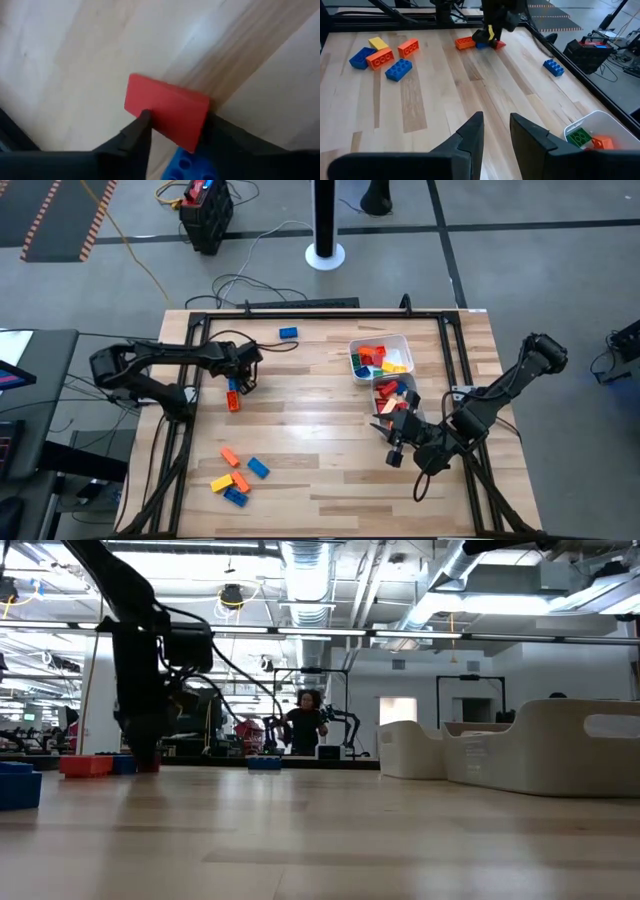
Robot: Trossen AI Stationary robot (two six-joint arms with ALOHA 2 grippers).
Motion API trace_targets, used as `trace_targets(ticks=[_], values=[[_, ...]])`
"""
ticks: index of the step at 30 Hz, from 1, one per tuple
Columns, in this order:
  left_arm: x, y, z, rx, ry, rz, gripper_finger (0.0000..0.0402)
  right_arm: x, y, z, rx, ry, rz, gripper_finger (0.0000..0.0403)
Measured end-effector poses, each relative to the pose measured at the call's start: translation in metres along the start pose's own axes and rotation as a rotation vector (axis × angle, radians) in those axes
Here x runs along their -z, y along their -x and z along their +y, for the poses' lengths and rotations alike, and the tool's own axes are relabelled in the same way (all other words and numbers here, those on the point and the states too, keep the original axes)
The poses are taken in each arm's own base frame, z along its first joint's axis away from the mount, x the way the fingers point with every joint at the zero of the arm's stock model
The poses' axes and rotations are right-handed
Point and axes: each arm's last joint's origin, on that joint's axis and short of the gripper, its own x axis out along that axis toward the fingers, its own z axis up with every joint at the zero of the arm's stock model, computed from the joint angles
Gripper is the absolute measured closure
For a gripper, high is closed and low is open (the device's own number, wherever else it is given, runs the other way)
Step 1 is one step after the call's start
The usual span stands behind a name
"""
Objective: Sort blocks by size
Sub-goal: Put the large red wooden block into the gray bin
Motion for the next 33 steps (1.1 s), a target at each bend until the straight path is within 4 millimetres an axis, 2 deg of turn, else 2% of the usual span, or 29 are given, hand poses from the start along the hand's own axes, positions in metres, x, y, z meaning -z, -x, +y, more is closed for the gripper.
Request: trace_targets(ticks=[6,17,33], values=[[-0.001,-0.012,-0.008,-0.041,-0.046,0.028,0.0314,0.0,0.0,0.0,-0.001,0.0,-0.001,0.028],[-0.02,0.006,-0.019,-0.003,-0.111,-0.064,0.0396,0.0,0.0,0.0,-0.001,0.001,0.0,0.028],[-0.026,0.019,-0.03,0.093,-0.184,-0.145,0.04,0.0,0.0,0.0,-0.001,0.003,0.001,0.028]])
